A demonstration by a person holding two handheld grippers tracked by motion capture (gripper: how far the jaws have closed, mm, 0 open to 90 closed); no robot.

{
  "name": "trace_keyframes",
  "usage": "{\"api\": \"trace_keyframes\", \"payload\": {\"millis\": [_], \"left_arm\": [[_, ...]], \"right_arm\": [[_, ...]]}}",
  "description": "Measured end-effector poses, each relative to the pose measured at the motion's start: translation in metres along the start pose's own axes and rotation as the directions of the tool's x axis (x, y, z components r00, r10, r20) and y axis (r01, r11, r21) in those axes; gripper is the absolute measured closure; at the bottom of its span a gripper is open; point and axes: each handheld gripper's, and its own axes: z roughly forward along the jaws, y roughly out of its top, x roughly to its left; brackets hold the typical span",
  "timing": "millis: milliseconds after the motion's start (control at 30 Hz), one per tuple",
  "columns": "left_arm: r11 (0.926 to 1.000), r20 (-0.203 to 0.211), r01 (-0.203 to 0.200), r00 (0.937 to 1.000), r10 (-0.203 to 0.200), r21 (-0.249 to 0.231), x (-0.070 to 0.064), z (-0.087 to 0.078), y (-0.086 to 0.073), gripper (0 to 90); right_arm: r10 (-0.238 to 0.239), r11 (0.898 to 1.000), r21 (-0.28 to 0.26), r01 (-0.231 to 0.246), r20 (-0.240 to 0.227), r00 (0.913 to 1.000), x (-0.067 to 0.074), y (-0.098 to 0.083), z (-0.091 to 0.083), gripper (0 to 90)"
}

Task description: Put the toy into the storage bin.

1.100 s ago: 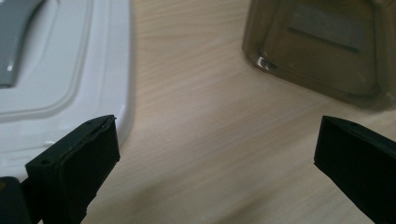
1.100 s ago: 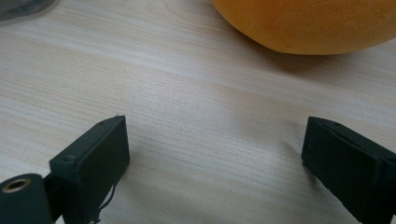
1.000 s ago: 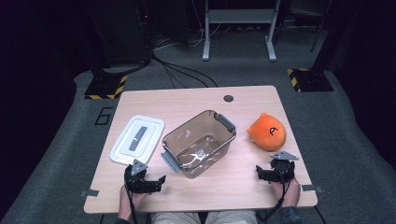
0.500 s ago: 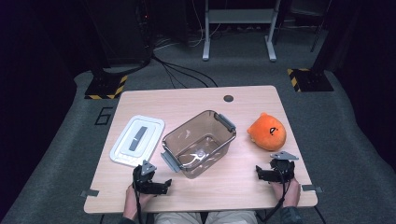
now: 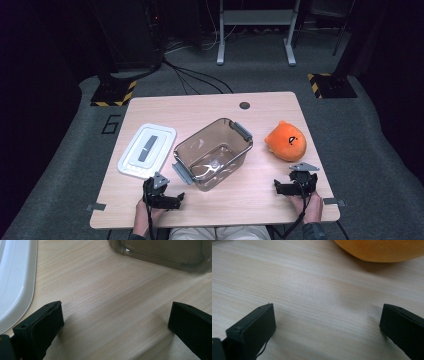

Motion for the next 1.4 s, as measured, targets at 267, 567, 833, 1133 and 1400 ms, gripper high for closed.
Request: {"api": "trace_keyframes", "payload": {"millis": [267, 567, 833, 1133, 1400], "left_arm": [[1.0, 0.0, -0.001, 1.0, 0.001, 0.0, 0.0, 0.0, 0.0, 0.0], [1.0, -0.005, -0.003, 1.0, 0.003, 0.008, 0.0, 0.0, 0.001, 0.0], [1.0, -0.004, 0.006, 1.0, -0.006, 0.006, 0.0, 0.0, 0.001, 0.0], [1.0, -0.004, 0.007, 1.0, -0.007, 0.006, 0.0, 0.0, 0.001, 0.0], [1.0, -0.005, 0.007, 1.0, -0.007, 0.006, 0.0, 0.0, 0.001, 0.0]], "right_arm": [[-0.015, 1.0, -0.022, 0.013, -0.051, 0.9986, -0.004, 0.005, -0.016, 0.0], [-0.055, 0.996, -0.074, 0.048, -0.088, 0.9946, -0.006, 0.027, -0.031, 0.0], [-0.092, 0.992, -0.096, 0.085, -0.076, 0.9928, -0.01, 0.045, -0.038, 0.0], [-0.116, 0.99, -0.093, 0.111, -0.058, 0.9915, -0.018, 0.072, -0.043, 0.0], [-0.132, 0.988, -0.081, 0.129, -0.03, 0.9908, -0.028, 0.104, -0.04, 0.0]]}}
